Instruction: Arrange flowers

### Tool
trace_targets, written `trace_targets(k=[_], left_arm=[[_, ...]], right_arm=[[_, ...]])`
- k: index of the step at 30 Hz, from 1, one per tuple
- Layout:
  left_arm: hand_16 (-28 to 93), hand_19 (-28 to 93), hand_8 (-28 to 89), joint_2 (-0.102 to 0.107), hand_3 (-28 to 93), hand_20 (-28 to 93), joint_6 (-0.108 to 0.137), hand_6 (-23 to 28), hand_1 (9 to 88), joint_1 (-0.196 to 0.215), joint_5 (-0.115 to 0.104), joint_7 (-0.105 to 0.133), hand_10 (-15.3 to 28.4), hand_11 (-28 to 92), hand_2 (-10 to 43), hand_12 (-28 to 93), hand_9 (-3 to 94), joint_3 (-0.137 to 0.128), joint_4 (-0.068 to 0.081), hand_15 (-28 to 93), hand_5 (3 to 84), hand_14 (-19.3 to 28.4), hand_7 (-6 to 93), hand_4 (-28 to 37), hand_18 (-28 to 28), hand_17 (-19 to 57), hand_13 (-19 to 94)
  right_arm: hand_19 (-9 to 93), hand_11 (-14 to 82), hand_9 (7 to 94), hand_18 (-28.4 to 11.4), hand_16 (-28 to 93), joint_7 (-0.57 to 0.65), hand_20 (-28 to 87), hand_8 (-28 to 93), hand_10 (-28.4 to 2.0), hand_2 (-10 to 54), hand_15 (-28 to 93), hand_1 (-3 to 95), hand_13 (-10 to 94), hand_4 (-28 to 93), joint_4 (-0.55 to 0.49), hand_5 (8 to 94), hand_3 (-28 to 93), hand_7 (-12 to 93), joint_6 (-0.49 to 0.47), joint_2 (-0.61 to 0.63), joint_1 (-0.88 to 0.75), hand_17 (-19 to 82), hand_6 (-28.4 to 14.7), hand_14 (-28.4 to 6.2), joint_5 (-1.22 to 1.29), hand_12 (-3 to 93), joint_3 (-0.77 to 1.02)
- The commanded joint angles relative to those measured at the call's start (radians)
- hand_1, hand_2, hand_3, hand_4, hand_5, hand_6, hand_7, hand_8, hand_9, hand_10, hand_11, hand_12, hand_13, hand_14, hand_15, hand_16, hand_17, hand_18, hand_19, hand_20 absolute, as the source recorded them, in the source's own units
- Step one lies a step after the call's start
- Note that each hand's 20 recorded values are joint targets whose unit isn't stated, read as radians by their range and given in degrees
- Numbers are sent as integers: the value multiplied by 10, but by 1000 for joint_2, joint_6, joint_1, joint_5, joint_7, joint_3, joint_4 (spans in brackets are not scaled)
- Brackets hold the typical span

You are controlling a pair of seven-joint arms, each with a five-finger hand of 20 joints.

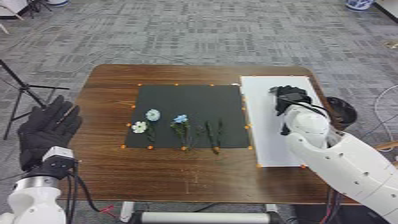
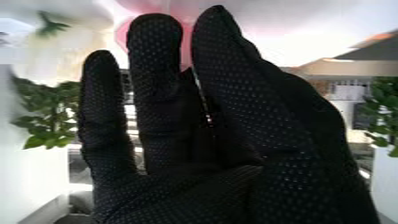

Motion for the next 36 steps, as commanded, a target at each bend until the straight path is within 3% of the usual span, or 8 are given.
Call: trace_targets(k=[1, 5, 10, 20, 23, 29, 36], left_arm=[[-47, 346, -77, -12, 701, 75, 11, 97, 244, 2, -6, -19, 153, 189, 185, 78, 315, 14, -4, 226, 405, 152, 75, -283, 138, -90, 231], [-48, 346, -77, -12, 700, 74, 5, 98, 244, 1, -5, -21, 153, 191, 186, 79, 315, 11, -5, 228, 406, 153, 75, -283, 138, -90, 231], [-48, 346, -77, -15, 699, 73, 6, 98, 244, 10, -7, -20, 154, 192, 187, 79, 315, 9, -8, 230, 406, 154, 74, -283, 137, -89, 230], [-49, 346, -76, -12, 700, 73, 4, 98, 243, 12, -8, -22, 155, 191, 187, 78, 314, 6, -7, 229, 406, 154, 74, -283, 136, -89, 230], [-49, 347, -77, -8, 699, 73, 2, 98, 243, 7, -6, -22, 155, 192, 187, 79, 314, 6, -5, 229, 406, 155, 74, -283, 136, -89, 230], [-49, 347, -77, 0, 699, 73, 0, 99, 244, -1, -6, -27, 153, 192, 187, 78, 315, 12, 0, 229, 407, 152, 75, -283, 137, -89, 232], [-49, 348, -76, 12, 699, 73, -6, 99, 244, -28, -4, -34, 153, 192, 187, 78, 316, 29, 10, 229, 407, 152, 73, -283, 137, -90, 232]], right_arm=[[731, 164, 662, -200, 422, 1, 335, -127, -93, -95, 502, 634, 673, -282, 20, 621, 685, 177, 43, 10, -22, 300, 6, -17, -48, 184, -15], [729, 76, 747, -197, 434, -7, 357, -129, -69, -95, 509, 650, 683, -282, 35, 643, 677, 186, 106, 15, -25, 310, 14, -18, -75, 336, -34], [730, 125, 786, -191, 449, -15, 368, -66, -67, -95, 505, 664, 700, -282, 23, 674, 688, 218, 161, 23, -33, 327, 18, -14, -94, 437, -34], [739, 138, 799, -195, 463, -75, 378, -26, -68, -95, 501, 663, 713, -281, -134, 689, 702, 225, 258, 17, -12, 332, 17, -13, -45, 467, -36], [739, 138, 797, -195, 464, -104, 378, -26, -68, -95, 502, 662, 712, -281, -178, 689, 703, 223, 289, -8, 16, 331, 17, -12, 72, 470, -42], [740, 138, 797, -194, 464, -154, 379, -30, -67, -95, 503, 662, 711, -281, -196, 683, 703, 220, 324, -98, 70, 330, 16, -12, 87, 471, -95], [742, 139, 798, -193, 464, -192, 379, -28, -66, -95, 504, 661, 712, -280, -142, 685, 704, 222, 317, -224, 125, 329, 16, -10, 121, 471, -164]])
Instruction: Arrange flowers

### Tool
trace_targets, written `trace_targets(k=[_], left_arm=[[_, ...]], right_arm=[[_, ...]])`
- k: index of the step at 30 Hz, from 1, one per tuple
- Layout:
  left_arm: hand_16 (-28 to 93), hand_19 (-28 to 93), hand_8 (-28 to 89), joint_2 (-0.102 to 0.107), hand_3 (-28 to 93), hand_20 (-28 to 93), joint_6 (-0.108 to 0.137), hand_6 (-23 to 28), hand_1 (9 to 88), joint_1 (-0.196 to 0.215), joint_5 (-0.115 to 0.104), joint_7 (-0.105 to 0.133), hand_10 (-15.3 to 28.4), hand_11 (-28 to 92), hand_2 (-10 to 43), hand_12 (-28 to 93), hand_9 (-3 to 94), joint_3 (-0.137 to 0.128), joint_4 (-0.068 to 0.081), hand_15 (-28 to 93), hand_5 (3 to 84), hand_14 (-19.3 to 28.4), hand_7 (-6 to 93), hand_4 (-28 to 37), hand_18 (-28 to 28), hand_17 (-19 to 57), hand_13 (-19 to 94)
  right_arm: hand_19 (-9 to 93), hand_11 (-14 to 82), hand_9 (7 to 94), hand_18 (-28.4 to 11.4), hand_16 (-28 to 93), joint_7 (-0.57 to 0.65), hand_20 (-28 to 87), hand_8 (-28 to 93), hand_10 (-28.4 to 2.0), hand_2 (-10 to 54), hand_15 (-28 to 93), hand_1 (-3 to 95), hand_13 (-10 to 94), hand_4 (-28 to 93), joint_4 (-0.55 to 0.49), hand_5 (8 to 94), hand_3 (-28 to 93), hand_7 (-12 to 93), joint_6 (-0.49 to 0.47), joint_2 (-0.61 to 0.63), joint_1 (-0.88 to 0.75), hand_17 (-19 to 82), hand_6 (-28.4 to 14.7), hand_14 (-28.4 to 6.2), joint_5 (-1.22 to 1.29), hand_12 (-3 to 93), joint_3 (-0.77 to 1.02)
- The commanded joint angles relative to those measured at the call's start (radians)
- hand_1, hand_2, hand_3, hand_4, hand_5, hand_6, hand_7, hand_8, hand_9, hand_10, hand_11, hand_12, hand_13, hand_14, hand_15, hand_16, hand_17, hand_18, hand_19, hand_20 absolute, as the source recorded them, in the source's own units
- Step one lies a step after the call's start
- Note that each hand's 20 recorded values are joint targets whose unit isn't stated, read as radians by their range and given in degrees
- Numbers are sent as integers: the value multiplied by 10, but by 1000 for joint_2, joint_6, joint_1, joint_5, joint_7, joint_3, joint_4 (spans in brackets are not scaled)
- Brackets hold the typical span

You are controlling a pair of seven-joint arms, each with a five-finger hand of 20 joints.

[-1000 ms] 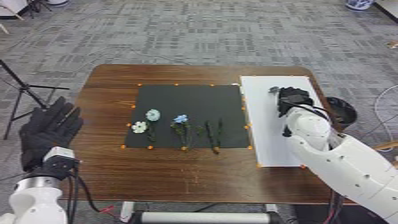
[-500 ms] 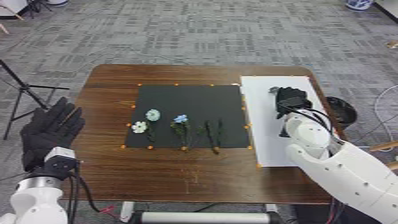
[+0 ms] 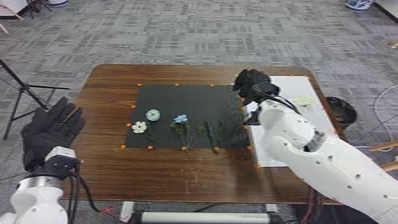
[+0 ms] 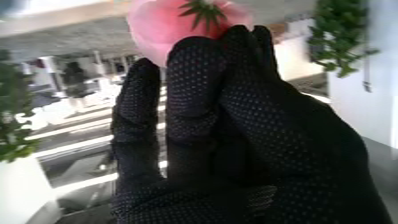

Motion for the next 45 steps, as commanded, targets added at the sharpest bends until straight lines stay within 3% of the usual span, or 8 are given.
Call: trace_targets(k=[1, 16, 31, 34, 38, 40, 41, 45], left_arm=[[-49, 348, -76, 15, 699, 73, -11, 99, 244, -21, -1, -13, 153, 193, 187, 78, 316, 20, 9, 228, 407, 151, 73, -283, 137, -90, 232], [-50, 349, -77, 11, 699, 72, -12, 99, 244, -14, -7, -5, 152, 193, 187, 78, 318, 16, 0, 229, 408, 150, 75, -283, 138, -90, 233], [-51, 348, -78, 10, 700, 72, -16, 99, 245, -26, -30, -13, 147, 196, 187, 77, 323, 22, 10, 230, 412, 148, 80, -283, 138, -89, 238], [-51, 348, -78, 9, 701, 72, -16, 99, 245, -21, -59, -4, 147, 196, 187, 77, 323, 20, 9, 231, 412, 148, 80, -283, 138, -89, 238], [-51, 349, -78, 12, 700, 72, 2, 100, 245, -26, -64, -1, 149, 197, 188, 77, 324, 27, 8, 230, 413, 148, 81, -283, 138, -89, 239], [-51, 349, -78, 17, 701, 72, 21, 100, 245, -25, -98, 13, 148, 200, 188, 78, 328, 38, 2, 232, 415, 148, 82, -283, 138, -89, 241], [-50, 350, -78, 16, 701, 72, 8, 99, 245, -25, -108, 11, 148, 201, 188, 78, 330, 36, 4, 234, 419, 149, 84, -283, 138, -88, 243], [-52, 356, -80, 21, 702, 75, 17, 97, 247, -23, -103, 13, 147, 203, 189, 77, 337, 34, 2, 239, 427, 149, 89, -283, 140, -89, 246]], right_arm=[[741, 140, 797, -193, 464, -57, 379, -27, -67, -95, 503, 660, 712, -280, 39, 684, 704, 223, -1, -170, 59, 329, 16, -10, -15, 472, -58], [741, 141, 798, -193, 465, -32, 379, -28, -66, -95, 504, 657, 712, -278, 59, 686, 708, 224, -78, -206, 0, 328, 16, -10, -24, 469, -110], [736, 139, 798, -194, 463, -12, 383, -28, -67, -95, 511, 654, 712, -277, 69, 685, 707, 224, -46, -245, -7, 330, 15, -11, -13, 463, -122], [736, 138, 797, -195, 461, -12, 384, -29, -68, -95, 513, 651, 712, -276, 67, 682, 704, 223, -48, -249, -7, 331, 15, -11, -6, 462, -122], [736, 120, 793, -197, 460, -6, 384, -39, -70, -95, 518, 642, 711, -275, 61, 673, 694, 214, -53, -249, -9, 331, 12, -12, -5, 437, -123], [737, 106, 788, -199, 460, 1, 384, -52, -72, -95, 521, 635, 705, -276, 56, 669, 698, 206, -76, -249, -13, 328, 10, -13, -8, 418, -117], [737, 99, 782, -199, 457, 3, 383, -83, -73, -95, 524, 632, 701, -278, 53, 663, 701, 202, -81, -243, -12, 327, 10, -13, -7, 406, -119], [737, 77, 767, -200, 450, 16, 382, -129, -76, -95, 525, 624, 697, -281, 51, 649, 704, 197, -77, -241, -21, 323, 6, -12, 0, 375, -113]])
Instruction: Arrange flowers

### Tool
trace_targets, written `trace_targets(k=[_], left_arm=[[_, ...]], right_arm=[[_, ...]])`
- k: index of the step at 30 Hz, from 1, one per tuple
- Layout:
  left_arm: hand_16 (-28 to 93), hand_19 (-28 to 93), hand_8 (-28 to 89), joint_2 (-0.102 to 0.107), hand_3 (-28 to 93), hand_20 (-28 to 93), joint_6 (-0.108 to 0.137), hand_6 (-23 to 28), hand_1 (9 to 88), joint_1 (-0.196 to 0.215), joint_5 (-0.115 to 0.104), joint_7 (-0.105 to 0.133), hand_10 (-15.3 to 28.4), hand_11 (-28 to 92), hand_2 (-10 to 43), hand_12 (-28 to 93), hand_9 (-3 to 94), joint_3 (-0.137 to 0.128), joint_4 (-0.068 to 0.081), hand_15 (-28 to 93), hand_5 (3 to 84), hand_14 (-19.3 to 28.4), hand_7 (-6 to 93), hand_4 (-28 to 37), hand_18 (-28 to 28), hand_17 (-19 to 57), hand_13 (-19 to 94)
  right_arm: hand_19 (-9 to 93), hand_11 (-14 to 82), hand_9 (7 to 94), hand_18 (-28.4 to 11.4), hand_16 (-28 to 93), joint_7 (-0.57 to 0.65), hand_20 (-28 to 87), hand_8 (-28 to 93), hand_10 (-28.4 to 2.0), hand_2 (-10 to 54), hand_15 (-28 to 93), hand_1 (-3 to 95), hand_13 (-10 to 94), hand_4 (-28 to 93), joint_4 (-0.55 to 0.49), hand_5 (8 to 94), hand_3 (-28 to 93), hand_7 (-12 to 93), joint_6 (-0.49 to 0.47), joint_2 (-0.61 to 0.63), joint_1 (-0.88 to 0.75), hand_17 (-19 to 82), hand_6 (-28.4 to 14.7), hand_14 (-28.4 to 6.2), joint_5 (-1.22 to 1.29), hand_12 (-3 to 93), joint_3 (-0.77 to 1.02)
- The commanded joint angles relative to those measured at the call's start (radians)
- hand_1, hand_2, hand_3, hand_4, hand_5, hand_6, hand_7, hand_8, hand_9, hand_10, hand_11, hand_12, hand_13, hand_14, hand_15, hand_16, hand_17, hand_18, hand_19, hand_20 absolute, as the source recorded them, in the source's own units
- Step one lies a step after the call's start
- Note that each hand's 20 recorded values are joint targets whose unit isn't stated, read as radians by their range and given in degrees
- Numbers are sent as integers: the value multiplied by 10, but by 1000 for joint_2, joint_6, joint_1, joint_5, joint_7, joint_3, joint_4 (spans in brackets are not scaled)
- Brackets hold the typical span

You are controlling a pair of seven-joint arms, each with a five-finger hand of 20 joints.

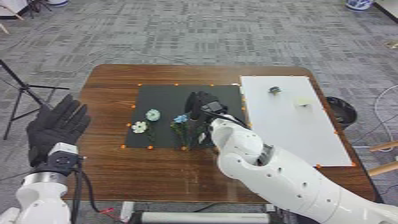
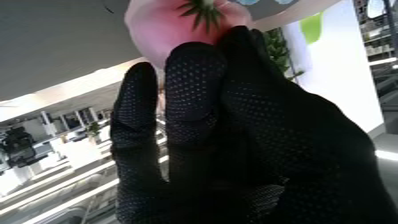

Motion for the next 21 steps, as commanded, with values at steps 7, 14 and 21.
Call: trace_targets(k=[7, 14, 21], left_arm=[[-56, 358, -83, 8, 704, 73, 7, 96, 246, 5, -29, 7, 147, 207, 190, 76, 339, 3, -4, 243, 427, 150, 92, -283, 139, -88, 247], [-57, 357, -83, 3, 704, 72, -3, 97, 245, 6, -24, 5, 147, 204, 190, 74, 337, 6, -2, 241, 427, 150, 92, -283, 139, -87, 246], [-57, 356, -82, -6, 704, 72, -10, 97, 245, 28, -12, 15, 148, 202, 189, 75, 336, -4, -13, 241, 424, 149, 91, -283, 139, -87, 247]], right_arm=[[735, 74, 754, -202, 447, 22, 379, -131, -81, -95, 522, 611, 694, -282, -27, 641, 701, 195, -18, 10, -18, 319, 2, -15, 1, 353, 20], [737, 160, 693, -204, 440, 22, 373, -129, -104, -95, 525, 579, 689, -282, -70, 631, 705, 190, 21, 66, -32, 316, -3, -18, -20, 252, 81], [733, 162, 624, -207, 407, 32, 367, -119, -122, -95, 566, 535, 668, -272, -87, 594, 725, 168, -37, 255, -71, 302, -16, -42, -15, 177, 286]])
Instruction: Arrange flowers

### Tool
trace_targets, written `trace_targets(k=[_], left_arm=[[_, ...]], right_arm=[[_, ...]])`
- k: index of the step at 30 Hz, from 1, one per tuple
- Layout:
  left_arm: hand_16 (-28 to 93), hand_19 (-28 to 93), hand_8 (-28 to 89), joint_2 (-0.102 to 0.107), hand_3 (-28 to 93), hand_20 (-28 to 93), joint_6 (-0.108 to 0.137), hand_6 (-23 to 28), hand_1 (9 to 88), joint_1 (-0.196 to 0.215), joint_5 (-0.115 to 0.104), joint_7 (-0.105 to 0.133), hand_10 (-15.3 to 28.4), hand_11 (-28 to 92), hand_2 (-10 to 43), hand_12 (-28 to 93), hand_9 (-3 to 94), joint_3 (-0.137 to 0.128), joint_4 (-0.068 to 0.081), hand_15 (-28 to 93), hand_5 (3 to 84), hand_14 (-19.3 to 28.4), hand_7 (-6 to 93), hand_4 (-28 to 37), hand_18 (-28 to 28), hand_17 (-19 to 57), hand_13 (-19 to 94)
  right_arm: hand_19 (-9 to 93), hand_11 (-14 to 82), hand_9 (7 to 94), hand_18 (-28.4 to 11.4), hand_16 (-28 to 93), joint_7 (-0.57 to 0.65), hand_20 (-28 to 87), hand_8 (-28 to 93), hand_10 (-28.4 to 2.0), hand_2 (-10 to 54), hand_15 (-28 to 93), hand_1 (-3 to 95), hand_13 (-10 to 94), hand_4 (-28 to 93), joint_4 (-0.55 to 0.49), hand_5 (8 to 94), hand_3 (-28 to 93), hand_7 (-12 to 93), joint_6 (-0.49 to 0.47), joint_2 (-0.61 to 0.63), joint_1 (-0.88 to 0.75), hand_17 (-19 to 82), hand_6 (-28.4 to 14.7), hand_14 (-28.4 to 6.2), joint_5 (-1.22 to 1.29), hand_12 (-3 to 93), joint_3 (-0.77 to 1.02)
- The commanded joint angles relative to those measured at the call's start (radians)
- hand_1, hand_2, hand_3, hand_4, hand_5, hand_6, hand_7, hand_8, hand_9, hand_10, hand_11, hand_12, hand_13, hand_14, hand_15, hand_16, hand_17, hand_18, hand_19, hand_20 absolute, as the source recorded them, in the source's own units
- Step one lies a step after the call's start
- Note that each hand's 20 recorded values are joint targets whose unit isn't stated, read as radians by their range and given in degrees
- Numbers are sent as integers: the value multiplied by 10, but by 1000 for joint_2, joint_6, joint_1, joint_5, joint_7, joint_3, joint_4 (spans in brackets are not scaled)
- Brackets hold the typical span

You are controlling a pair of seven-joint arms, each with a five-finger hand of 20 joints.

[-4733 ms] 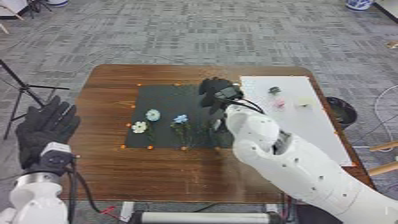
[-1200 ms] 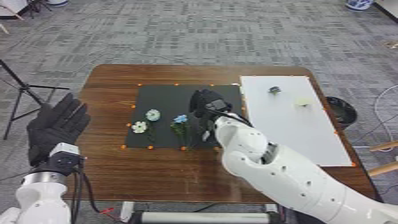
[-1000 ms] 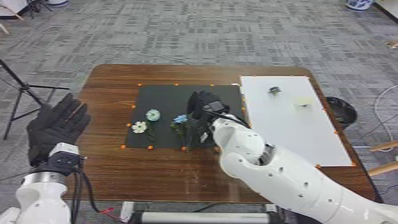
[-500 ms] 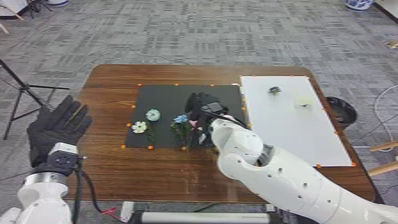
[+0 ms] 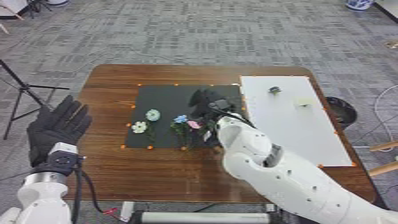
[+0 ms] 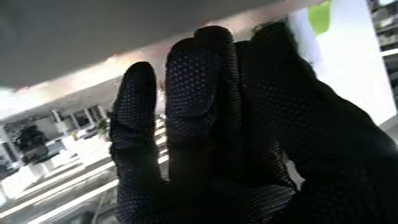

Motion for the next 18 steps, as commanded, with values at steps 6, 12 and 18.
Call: trace_targets(k=[6, 12, 18], left_arm=[[-57, 353, -83, -20, 707, 72, -16, 91, 245, 77, 11, 39, 146, 200, 183, 75, 334, -29, -27, 237, 423, 148, 90, -283, 139, -87, 246], [-55, 350, -83, -21, 703, 73, 0, 88, 247, 75, 6, 49, 145, 200, 182, 77, 337, -27, -27, 234, 424, 147, 91, -283, 138, -85, 246], [-54, 349, -84, -11, 704, 73, 3, 90, 247, 70, 2, 58, 145, 200, 183, 77, 338, -23, -25, 235, 427, 148, 90, -283, 138, -84, 248]], right_arm=[[731, 134, 573, -201, 375, 66, 368, -115, -122, -95, 625, 508, 642, -277, 98, 569, 747, 160, 72, 372, 15, 291, -21, -60, -22, 164, 217], [738, 99, 516, -198, 378, 128, 372, -118, -119, -95, 632, 524, 638, -280, 156, 534, 744, 157, -95, 440, 39, 294, -23, -48, 11, 146, 250], [737, 82, 466, -199, 401, 120, 372, -115, -110, -95, 610, 585, 617, -281, 183, 480, 709, 141, -141, 464, 41, 286, -24, -34, 6, 136, 245]])
